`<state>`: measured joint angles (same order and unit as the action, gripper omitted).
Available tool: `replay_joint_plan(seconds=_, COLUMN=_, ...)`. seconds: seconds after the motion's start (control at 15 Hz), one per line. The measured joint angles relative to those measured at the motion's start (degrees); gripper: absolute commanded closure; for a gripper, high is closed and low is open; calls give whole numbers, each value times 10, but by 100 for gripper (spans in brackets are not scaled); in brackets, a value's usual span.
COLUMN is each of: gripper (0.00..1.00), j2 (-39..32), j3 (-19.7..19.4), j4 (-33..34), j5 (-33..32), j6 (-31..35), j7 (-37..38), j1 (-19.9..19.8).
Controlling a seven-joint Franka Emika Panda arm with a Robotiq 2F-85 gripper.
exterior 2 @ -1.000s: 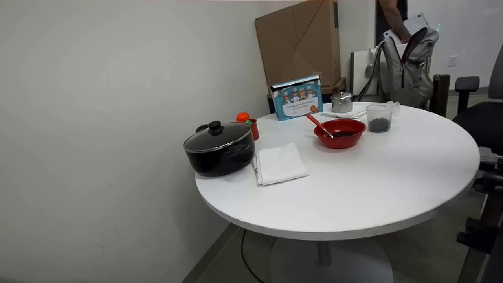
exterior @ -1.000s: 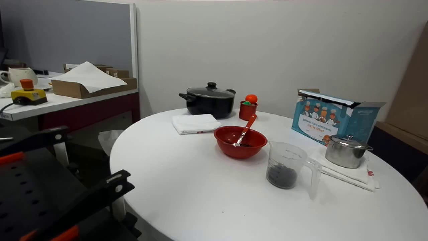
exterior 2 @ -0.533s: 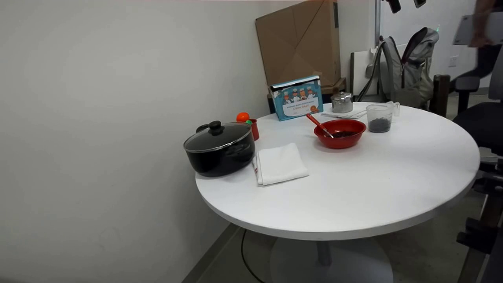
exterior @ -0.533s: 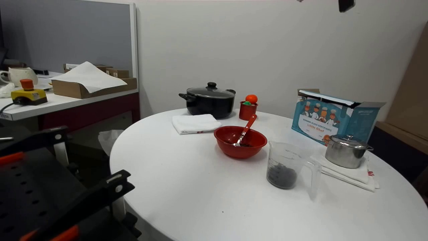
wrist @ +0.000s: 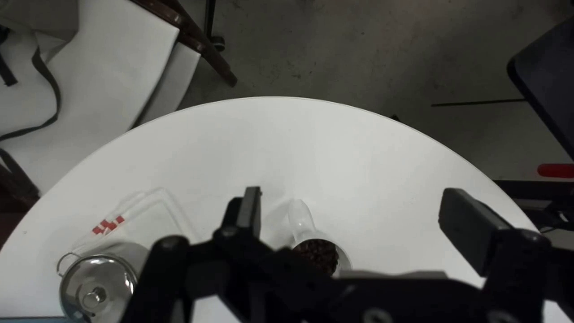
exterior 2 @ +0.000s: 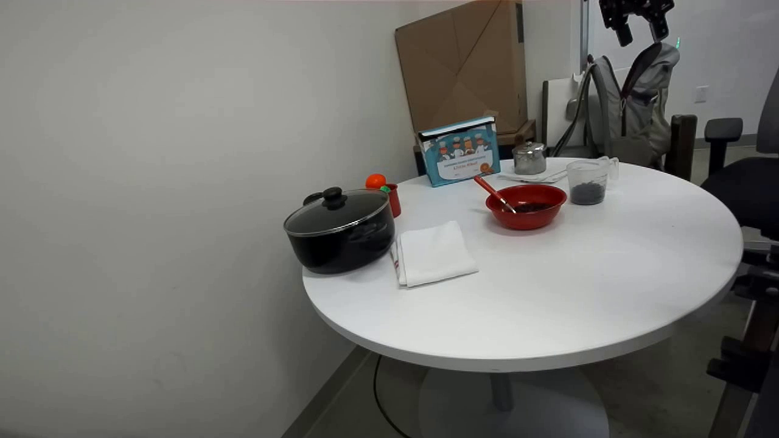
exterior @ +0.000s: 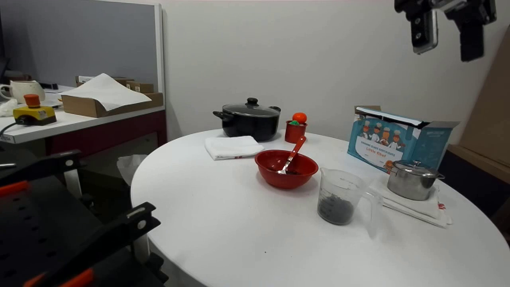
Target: Pour the contents of the clear jug into the red bowl
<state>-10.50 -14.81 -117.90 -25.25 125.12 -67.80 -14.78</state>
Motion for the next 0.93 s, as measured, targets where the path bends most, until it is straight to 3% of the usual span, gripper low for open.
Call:
replay_joint_plan(seconds=0.53, gripper=0, j2=-120, j3=23, j4=31, j5=74, j6=70, j7=-99, j1=-42)
replay_joint_plan(seconds=0.93, gripper=0, j2=-194, j3=51, j4=57, j5=85, j6=136, j7=-131, j1=-60)
